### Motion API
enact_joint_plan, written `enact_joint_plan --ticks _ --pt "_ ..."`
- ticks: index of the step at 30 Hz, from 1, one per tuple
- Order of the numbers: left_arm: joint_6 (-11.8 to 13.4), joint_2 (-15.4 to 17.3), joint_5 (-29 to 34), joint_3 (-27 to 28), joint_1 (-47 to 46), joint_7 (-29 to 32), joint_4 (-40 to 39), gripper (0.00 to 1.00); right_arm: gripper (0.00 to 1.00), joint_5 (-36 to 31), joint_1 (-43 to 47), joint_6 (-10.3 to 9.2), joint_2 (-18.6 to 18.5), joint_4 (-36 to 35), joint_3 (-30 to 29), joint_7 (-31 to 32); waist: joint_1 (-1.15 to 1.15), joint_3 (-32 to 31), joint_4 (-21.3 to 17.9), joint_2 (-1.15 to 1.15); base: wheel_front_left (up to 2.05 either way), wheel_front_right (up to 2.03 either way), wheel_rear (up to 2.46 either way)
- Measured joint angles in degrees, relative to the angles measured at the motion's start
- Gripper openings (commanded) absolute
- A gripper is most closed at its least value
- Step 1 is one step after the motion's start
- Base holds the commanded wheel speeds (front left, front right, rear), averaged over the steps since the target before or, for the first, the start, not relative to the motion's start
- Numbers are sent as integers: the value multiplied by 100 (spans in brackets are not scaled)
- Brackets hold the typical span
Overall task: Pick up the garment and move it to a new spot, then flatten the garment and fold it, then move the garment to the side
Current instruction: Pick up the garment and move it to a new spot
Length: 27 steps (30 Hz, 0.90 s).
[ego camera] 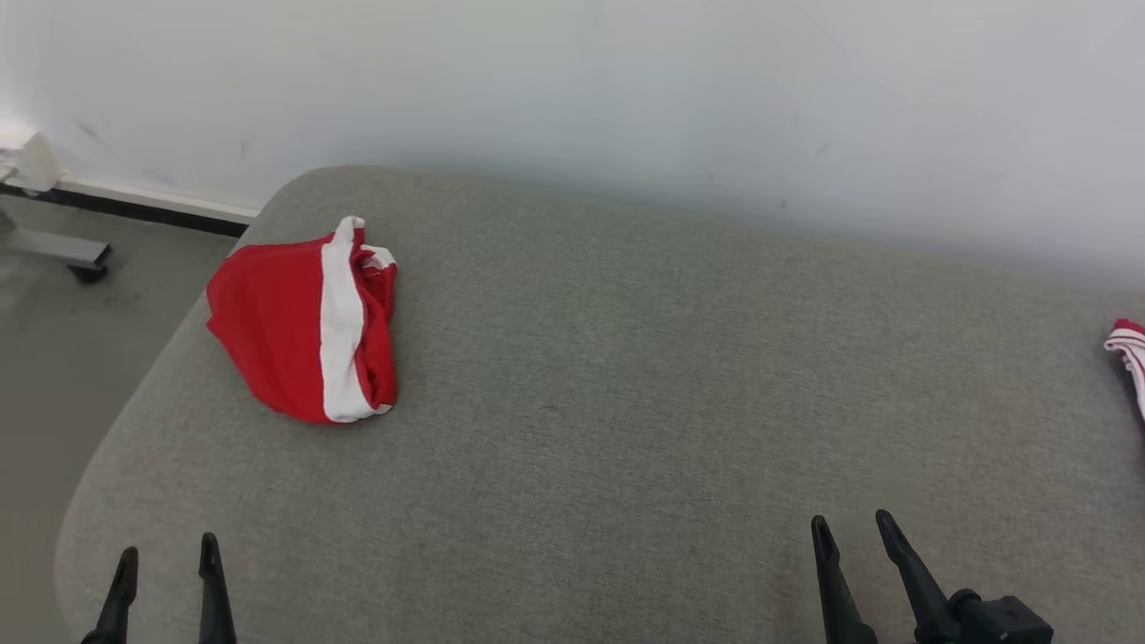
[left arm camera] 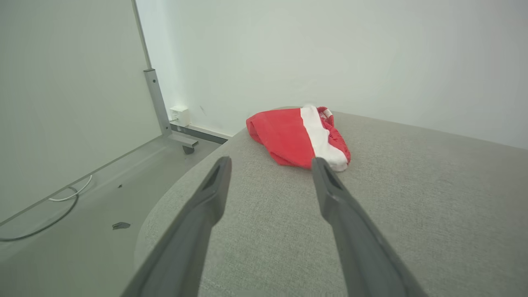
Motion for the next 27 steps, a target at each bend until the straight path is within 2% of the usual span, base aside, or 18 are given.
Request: enact_joint_plan --ticks 6,12,21,27 --pt "9 30 -13 86 1 0 22 100 100 -5 -32 0 7 10 34 1 0 26 323 0 0 0 0" --pt "4 43 -45 135 2 0 76 100 100 -11 -43 0 4 25 48 1 0 54 484 0 0 0 0" --pt "1 38 -65 113 -80 0 174 100 100 -13 -96 0 -15 34 105 0 0 123 426 0 0 0 0" --pt "-71 180 -236 138 -795 0 304 100 100 -101 -313 0 -123 -36 57 1 0 323 238 0 0 0 0"
